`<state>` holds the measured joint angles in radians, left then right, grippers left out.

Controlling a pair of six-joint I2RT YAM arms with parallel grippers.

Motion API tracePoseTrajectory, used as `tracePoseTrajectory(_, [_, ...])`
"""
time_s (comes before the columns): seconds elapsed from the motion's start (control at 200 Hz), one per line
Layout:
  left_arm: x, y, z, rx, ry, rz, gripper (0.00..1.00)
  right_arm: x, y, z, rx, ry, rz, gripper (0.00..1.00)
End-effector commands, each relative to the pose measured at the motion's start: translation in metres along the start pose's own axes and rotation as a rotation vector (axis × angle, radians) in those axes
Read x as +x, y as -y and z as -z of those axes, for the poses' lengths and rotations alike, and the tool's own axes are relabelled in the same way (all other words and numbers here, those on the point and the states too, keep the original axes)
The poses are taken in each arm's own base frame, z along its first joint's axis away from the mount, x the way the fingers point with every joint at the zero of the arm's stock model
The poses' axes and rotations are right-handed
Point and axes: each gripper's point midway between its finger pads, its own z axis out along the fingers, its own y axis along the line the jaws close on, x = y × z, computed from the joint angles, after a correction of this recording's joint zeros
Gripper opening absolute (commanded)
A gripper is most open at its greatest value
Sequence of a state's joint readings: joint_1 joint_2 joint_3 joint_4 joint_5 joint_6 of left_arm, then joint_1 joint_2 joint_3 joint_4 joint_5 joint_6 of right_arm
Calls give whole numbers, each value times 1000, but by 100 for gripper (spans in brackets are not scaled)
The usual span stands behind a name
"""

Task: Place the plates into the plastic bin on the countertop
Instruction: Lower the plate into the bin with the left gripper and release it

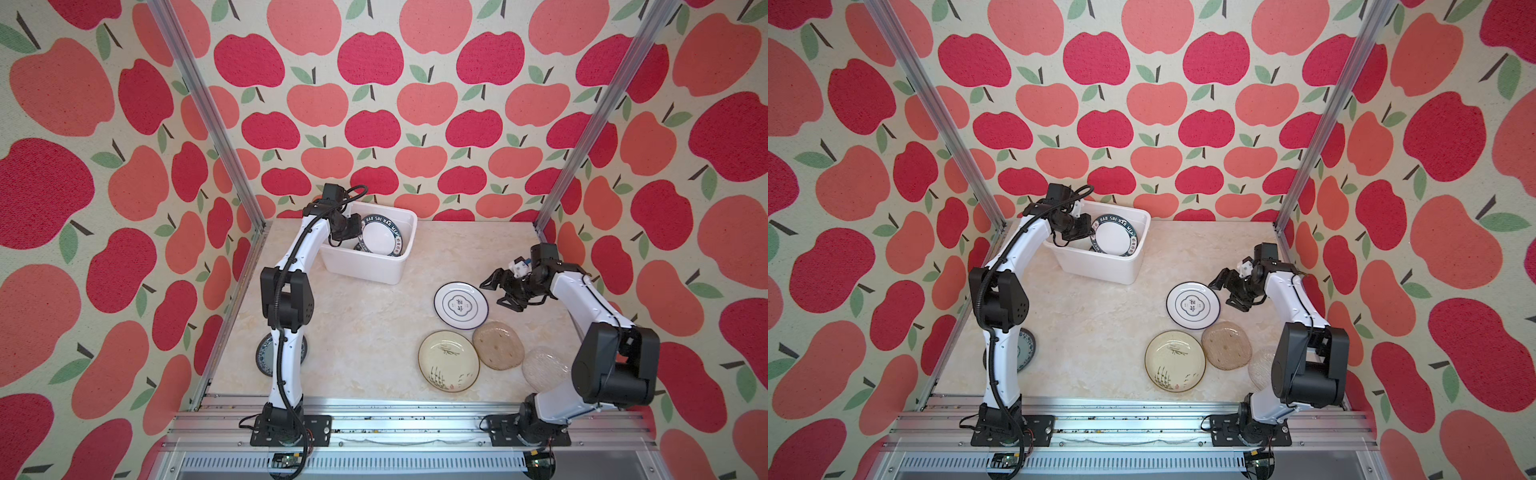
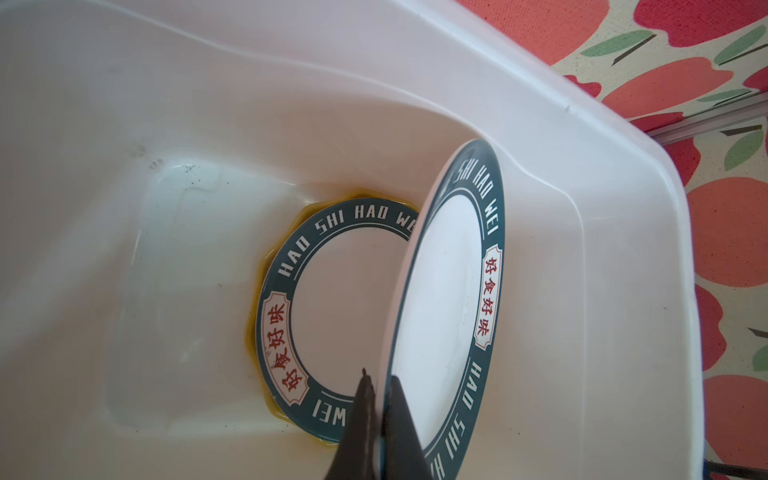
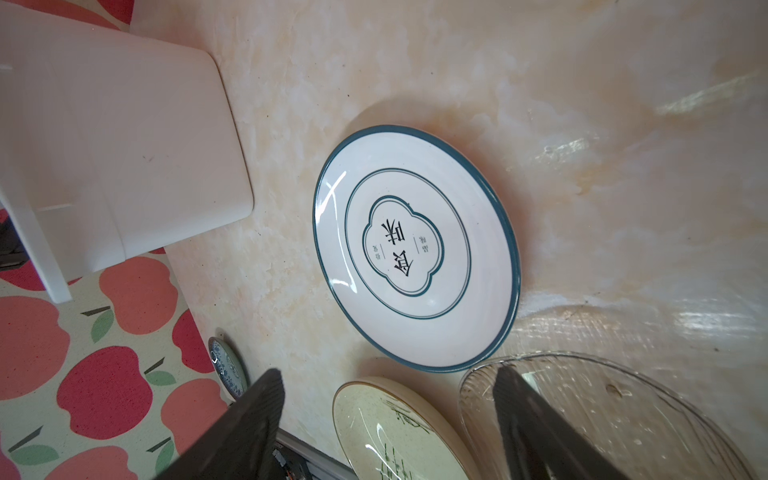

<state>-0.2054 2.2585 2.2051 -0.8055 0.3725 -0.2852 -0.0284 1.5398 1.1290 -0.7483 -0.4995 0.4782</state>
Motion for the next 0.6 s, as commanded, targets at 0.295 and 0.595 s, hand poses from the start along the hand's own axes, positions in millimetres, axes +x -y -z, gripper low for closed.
tracePoseTrajectory(0.295, [8,8,-22,19,-35,-7,0,7,-3,7,-17,15,-2,83])
tracePoseTrajectory(0.595, [17,0,-32,-7,-63,-1,16,7,-5,7,-29,21,-5,83])
